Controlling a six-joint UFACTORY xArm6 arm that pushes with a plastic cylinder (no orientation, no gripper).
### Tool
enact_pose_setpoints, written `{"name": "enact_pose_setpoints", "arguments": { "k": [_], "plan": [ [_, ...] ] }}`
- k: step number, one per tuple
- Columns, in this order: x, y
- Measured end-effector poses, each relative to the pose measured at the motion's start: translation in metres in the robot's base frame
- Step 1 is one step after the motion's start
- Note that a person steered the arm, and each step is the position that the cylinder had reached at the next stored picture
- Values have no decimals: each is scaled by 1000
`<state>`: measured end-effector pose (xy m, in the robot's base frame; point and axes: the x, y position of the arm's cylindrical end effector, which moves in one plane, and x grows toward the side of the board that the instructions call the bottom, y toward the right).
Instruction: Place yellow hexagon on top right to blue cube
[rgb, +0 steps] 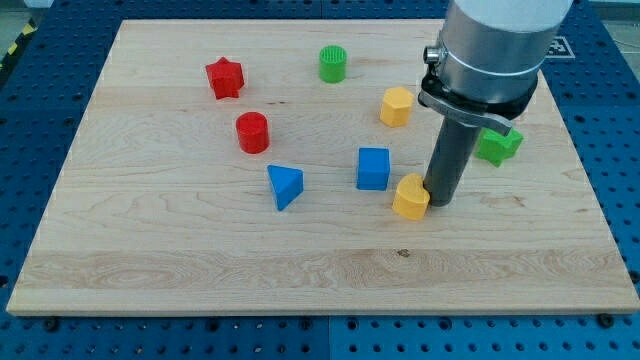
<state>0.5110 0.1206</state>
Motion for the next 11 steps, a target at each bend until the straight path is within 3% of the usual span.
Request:
{"name": "enact_pose_setpoints", "arguments": {
  "k": [5,11],
  "plan": [
    [29,-32],
    [-20,-11]
  ]
}}
